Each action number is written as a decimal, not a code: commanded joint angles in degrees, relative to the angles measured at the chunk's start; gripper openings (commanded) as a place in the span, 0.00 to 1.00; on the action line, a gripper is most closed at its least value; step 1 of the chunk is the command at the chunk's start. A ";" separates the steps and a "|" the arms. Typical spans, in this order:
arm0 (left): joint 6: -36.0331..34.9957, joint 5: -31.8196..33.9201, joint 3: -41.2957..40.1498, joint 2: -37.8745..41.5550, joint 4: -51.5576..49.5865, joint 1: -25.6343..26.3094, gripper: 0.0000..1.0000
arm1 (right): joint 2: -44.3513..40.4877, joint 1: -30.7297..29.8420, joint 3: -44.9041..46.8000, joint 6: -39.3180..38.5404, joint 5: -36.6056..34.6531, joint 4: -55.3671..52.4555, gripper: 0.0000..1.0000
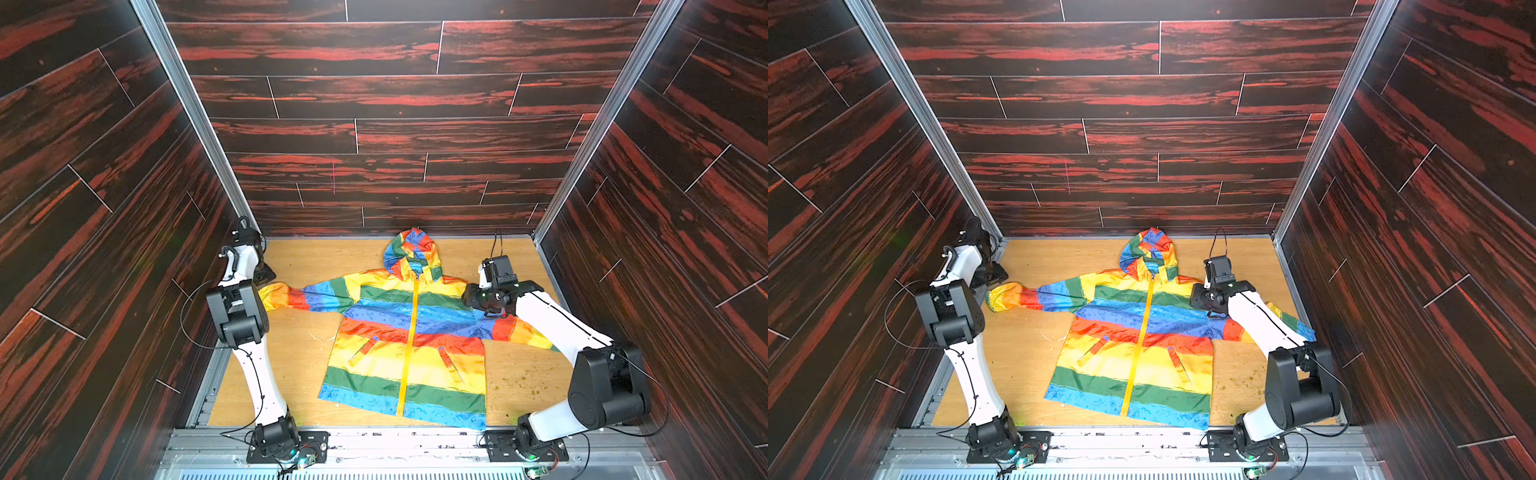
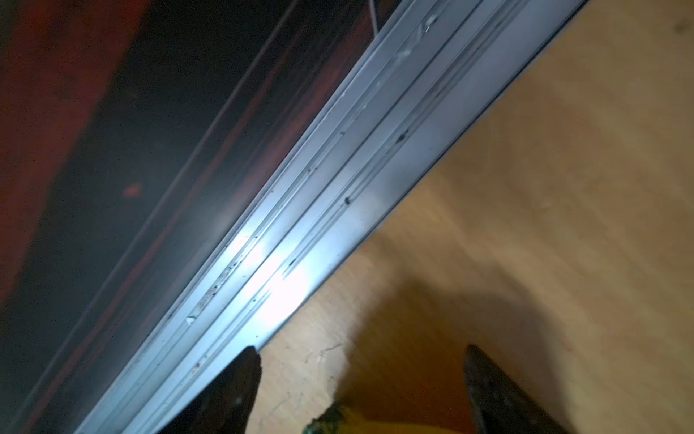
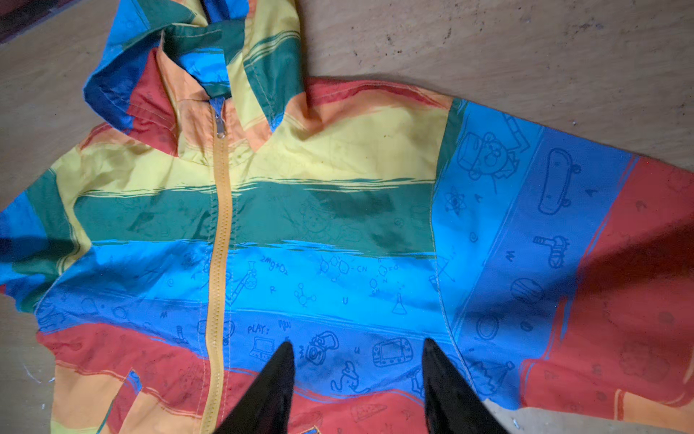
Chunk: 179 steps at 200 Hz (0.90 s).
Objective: Unzip the jacket
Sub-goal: Flatten out the jacket at the center of the board.
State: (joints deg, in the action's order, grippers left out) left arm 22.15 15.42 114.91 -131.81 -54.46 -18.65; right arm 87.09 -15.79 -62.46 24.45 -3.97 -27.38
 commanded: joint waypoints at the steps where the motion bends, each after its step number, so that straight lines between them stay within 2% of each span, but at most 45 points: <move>1: -0.96 -0.27 -4.69 8.51 -0.98 -0.24 0.90 | -0.60 -0.38 -0.33 0.41 -0.63 -0.51 0.55; 25: 1.37 -1.65 -18.91 21.95 8.04 -0.51 1.00 | -0.26 -0.46 -0.06 0.37 0.10 -0.10 0.55; 52: 3.66 -7.25 -35.37 35.77 17.94 -2.41 1.00 | -0.25 -0.87 0.96 -0.34 2.17 1.57 0.55; 63: 3.06 -11.24 -42.21 38.96 25.44 -3.25 0.99 | -0.92 -1.37 1.73 -1.86 4.70 3.45 0.55; 71: 2.72 -13.11 -45.12 39.75 26.71 -3.53 0.97 | -1.62 -2.24 2.43 -3.44 6.36 4.96 0.56; 94: 0.18 -16.15 -45.98 38.39 22.80 -3.67 0.88 | -2.24 -5.67 2.64 -7.80 8.53 6.55 0.57; 137: -2.45 -16.42 -53.71 42.39 23.05 -3.67 0.88 | -0.93 -7.59 2.42 -7.89 8.44 7.72 0.57; 161: -1.85 -13.06 -51.47 38.83 22.00 -3.82 0.83 | 0.31 -7.59 1.99 -7.89 9.40 8.26 0.57; 179: -2.42 -13.76 -48.23 34.05 18.97 -4.02 0.81 | 0.28 -7.60 2.00 -8.00 9.65 8.47 0.57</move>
State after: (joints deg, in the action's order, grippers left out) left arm 20.78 0.97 63.09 -93.47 -33.32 -22.35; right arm 87.02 -23.35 -59.99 17.26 4.21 -19.81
